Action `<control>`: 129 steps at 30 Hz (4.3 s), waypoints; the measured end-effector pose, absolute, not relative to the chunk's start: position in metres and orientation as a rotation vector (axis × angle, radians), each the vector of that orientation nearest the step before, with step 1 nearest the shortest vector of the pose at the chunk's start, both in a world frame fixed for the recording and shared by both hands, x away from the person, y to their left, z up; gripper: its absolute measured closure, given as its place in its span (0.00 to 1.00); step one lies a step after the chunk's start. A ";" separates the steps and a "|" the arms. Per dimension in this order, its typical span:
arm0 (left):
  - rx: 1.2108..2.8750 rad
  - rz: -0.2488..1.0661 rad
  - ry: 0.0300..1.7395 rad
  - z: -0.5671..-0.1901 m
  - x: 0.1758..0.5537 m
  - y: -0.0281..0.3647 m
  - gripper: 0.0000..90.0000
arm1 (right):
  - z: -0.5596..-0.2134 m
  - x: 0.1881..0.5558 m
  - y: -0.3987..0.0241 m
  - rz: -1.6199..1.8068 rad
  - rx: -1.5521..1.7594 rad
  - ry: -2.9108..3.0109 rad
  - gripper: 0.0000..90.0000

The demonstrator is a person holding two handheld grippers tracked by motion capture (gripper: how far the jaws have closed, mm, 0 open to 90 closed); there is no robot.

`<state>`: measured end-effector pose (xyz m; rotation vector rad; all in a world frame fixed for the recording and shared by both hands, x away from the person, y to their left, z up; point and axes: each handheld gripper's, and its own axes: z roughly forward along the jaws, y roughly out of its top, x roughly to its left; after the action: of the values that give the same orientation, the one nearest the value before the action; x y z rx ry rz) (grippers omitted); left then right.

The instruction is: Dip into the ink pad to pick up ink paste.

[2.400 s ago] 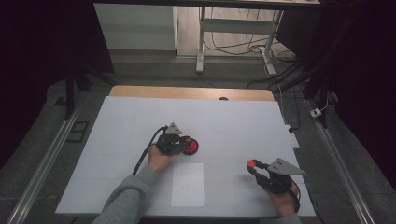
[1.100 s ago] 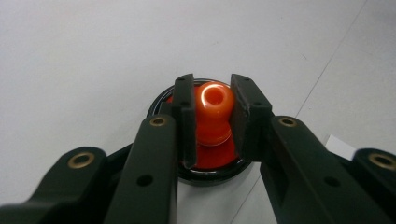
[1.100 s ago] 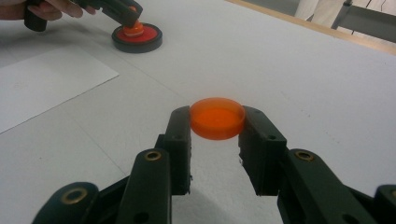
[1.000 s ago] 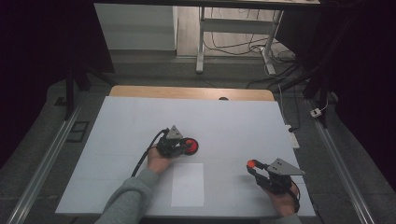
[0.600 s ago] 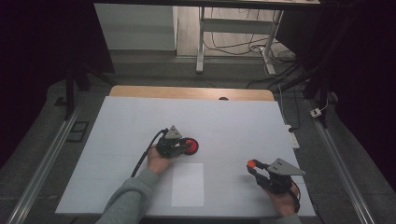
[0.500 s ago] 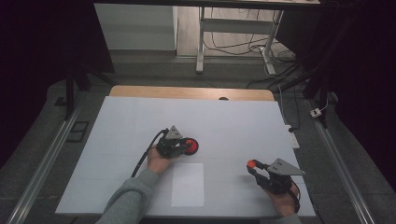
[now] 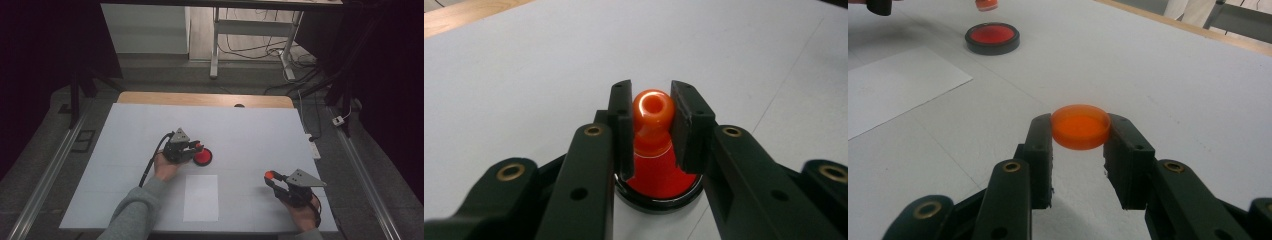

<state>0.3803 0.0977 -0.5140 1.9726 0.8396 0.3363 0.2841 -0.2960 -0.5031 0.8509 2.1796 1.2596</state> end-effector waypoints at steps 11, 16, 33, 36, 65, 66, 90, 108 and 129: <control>2.010 0.330 0.841 -0.520 0.384 0.087 0.81 | -0.502 0.283 -0.297 1.257 0.849 2.180 0.71; 2.024 0.329 0.848 -0.524 0.387 0.085 0.81 | -0.502 0.283 -0.297 1.257 0.849 2.180 0.71; 2.012 0.329 0.865 -0.535 0.386 0.086 0.81 | -0.502 0.283 -0.297 1.255 0.850 2.179 0.71; 2.020 0.353 0.857 -0.535 0.385 0.085 0.81 | -0.502 0.282 -0.296 1.250 0.852 2.177 0.71; 2.024 0.387 0.850 -0.536 0.382 0.083 0.81 | -0.502 0.282 -0.296 1.253 0.853 2.177 0.71; 2.022 0.386 0.851 -0.536 0.382 0.083 0.81 | -0.502 0.282 -0.297 1.248 0.855 2.174 0.71; 1.992 0.375 0.870 -0.536 0.383 0.087 0.81 | -0.502 0.283 -0.298 1.256 0.856 2.170 0.71; 1.900 0.308 0.810 -0.501 0.369 0.105 0.81 | -0.502 0.284 -0.297 1.251 0.857 2.170 0.71; 1.927 0.311 0.803 -0.492 0.360 0.108 0.81 | -0.502 0.283 -0.297 1.252 0.859 2.168 0.71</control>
<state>0.3599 0.1085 -0.4925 1.9267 0.8033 0.3111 0.2834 -0.2971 -0.5015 0.8589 2.1683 1.2520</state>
